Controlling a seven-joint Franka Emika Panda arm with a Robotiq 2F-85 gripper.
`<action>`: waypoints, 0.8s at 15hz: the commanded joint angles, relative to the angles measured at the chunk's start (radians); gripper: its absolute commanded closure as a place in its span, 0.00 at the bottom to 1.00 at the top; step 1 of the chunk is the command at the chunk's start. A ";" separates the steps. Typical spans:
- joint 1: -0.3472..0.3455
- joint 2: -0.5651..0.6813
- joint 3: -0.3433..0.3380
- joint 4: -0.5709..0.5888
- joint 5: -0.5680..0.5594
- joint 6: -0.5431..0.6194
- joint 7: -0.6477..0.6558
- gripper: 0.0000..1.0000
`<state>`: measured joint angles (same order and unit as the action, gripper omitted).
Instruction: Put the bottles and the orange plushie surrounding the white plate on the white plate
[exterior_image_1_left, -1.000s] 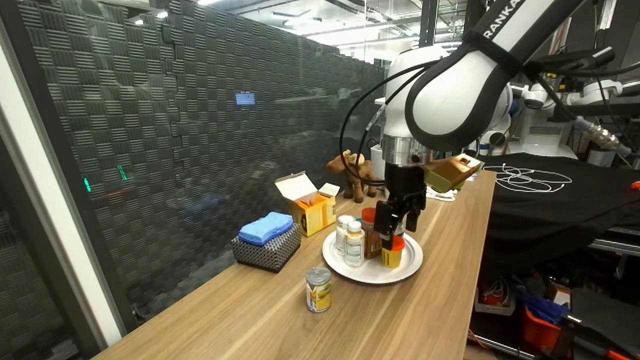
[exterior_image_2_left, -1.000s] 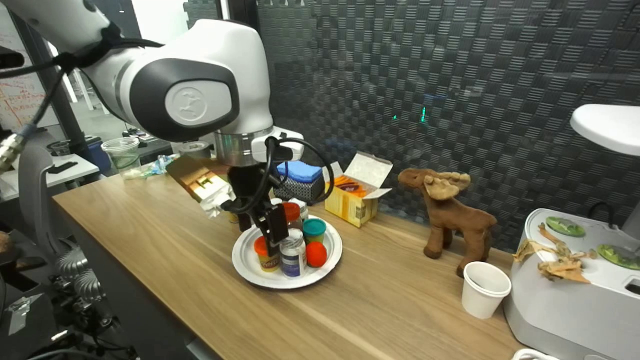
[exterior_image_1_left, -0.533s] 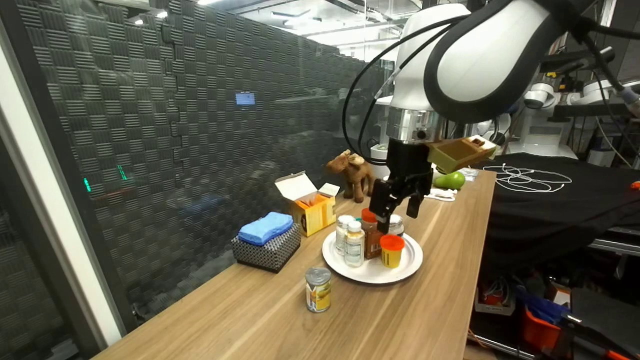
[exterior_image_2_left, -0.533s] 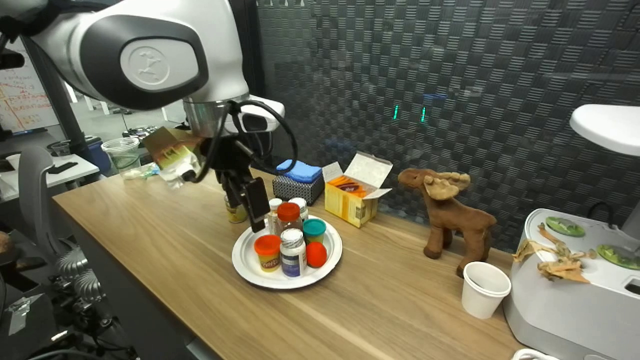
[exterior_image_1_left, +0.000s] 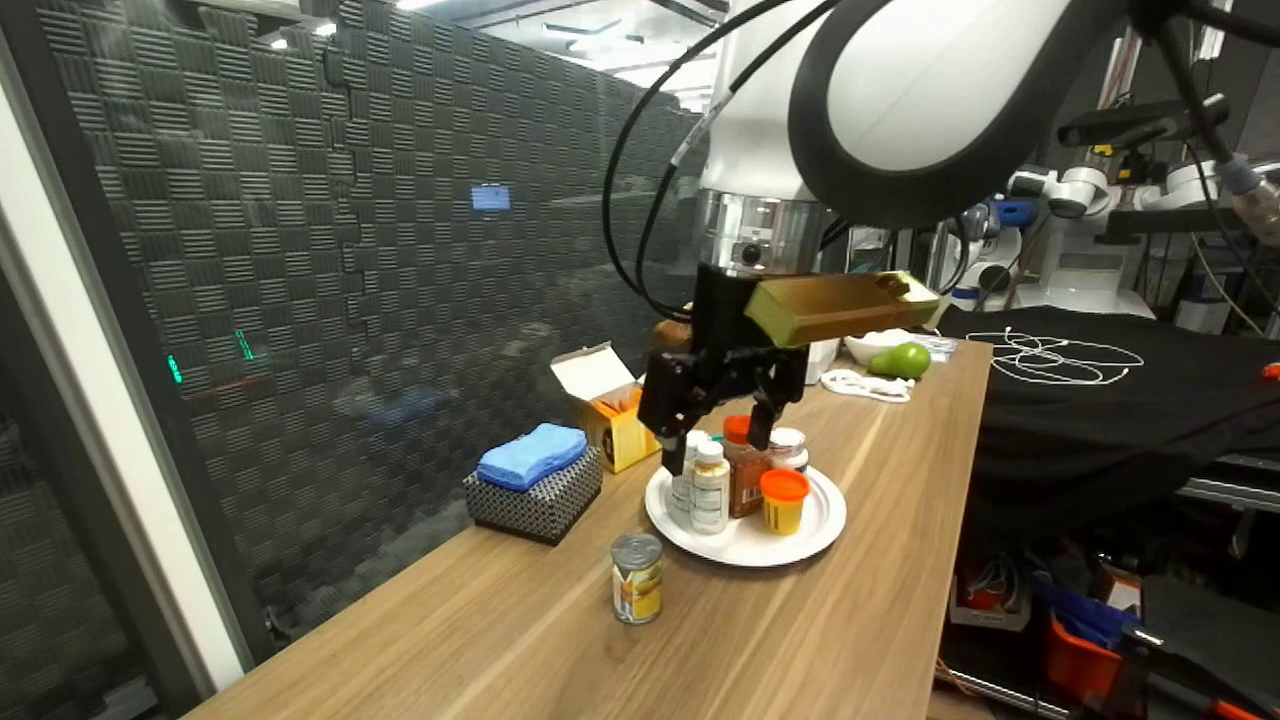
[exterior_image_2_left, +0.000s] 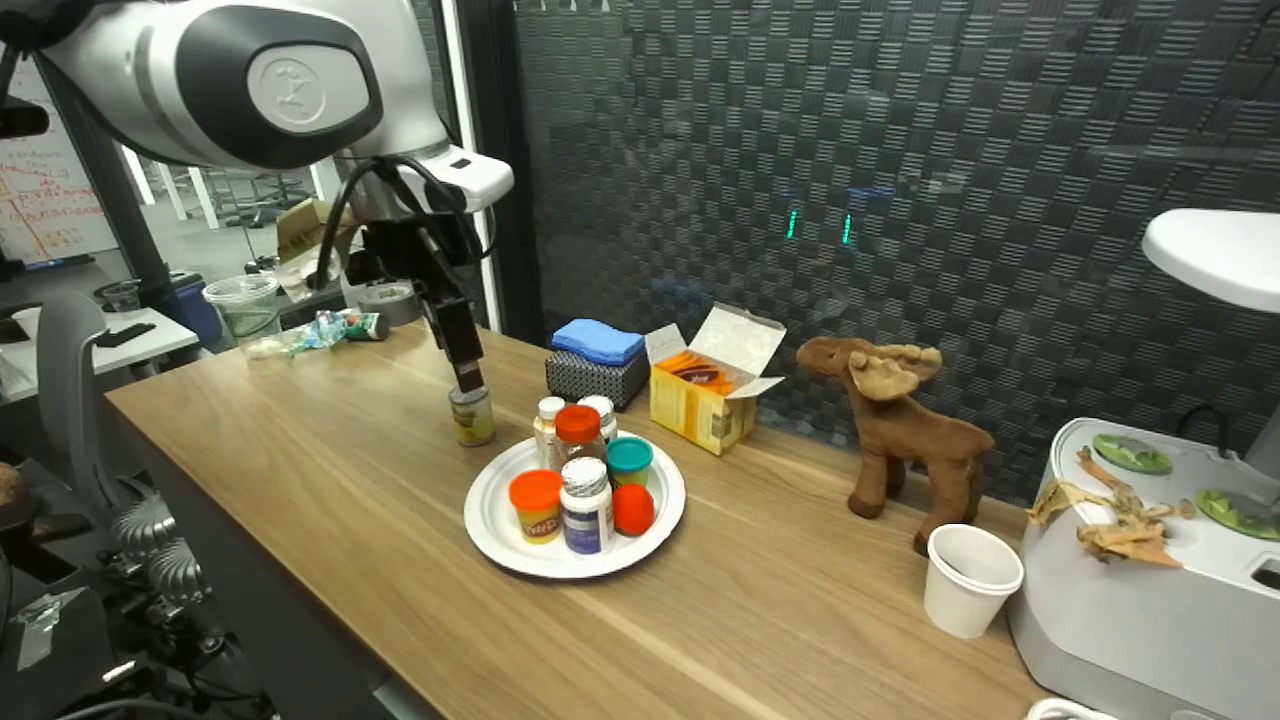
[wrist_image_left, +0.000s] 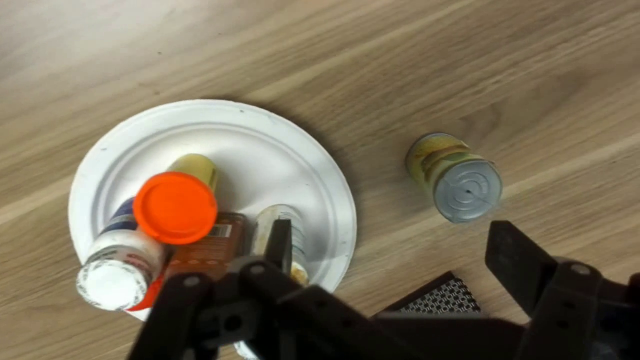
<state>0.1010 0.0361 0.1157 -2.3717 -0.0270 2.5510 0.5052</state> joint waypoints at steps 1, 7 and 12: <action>0.033 0.081 0.006 0.122 0.010 -0.040 0.102 0.00; 0.080 0.201 -0.005 0.240 0.008 -0.121 0.171 0.00; 0.109 0.282 -0.007 0.304 0.015 -0.171 0.182 0.00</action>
<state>0.1816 0.2718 0.1206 -2.1350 -0.0270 2.4240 0.6707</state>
